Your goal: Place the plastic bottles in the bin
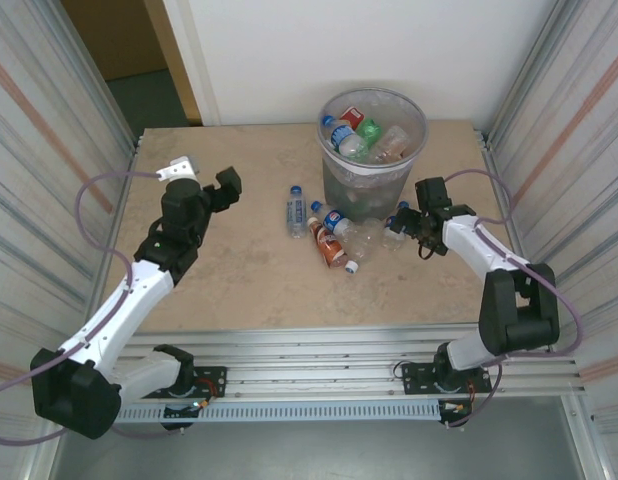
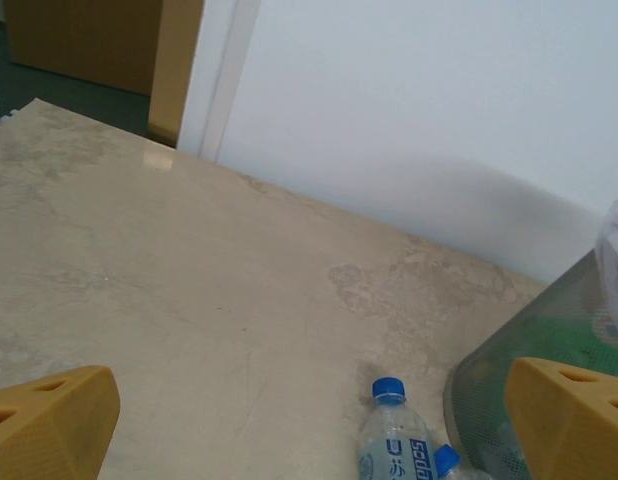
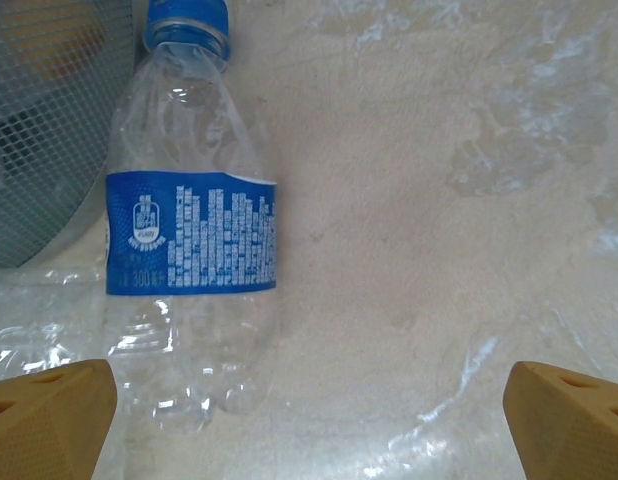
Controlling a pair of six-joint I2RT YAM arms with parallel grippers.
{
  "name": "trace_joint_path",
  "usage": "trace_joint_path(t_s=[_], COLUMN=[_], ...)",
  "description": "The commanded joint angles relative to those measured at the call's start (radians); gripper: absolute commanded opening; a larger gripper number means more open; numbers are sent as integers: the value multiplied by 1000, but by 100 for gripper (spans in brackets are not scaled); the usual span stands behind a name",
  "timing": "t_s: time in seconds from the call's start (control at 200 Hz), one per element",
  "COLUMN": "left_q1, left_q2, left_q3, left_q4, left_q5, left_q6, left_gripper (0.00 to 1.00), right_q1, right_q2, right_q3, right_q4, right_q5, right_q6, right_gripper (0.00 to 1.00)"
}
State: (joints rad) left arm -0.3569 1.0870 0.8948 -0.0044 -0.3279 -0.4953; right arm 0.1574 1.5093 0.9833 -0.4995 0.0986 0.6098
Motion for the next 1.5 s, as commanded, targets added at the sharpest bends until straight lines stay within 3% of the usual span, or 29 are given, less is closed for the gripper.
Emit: trace_joint_path(t_s=[0.0, 0.476, 0.812, 1.162, 1.493], left_q1=[9, 13, 13, 12, 13], left_q2=[-9, 3, -1, -14, -4], left_q3=[6, 2, -8, -17, -16], left_q4=[-16, -21, -22, -33, -38], left_q5=[-27, -24, 2, -8, -6], left_q6=[-5, -17, -42, -45, -42], left_gripper=[99, 99, 99, 99, 99], right_q1=[-14, -18, -40, -75, -75], right_q2=[64, 263, 310, 314, 326], right_q3=[45, 148, 142, 124, 114], right_q4=[49, 95, 94, 87, 69], right_q5=[-50, -96, -86, -100, -85], right_q6=[-36, -61, -72, -94, -84], right_gripper=[98, 98, 98, 90, 69])
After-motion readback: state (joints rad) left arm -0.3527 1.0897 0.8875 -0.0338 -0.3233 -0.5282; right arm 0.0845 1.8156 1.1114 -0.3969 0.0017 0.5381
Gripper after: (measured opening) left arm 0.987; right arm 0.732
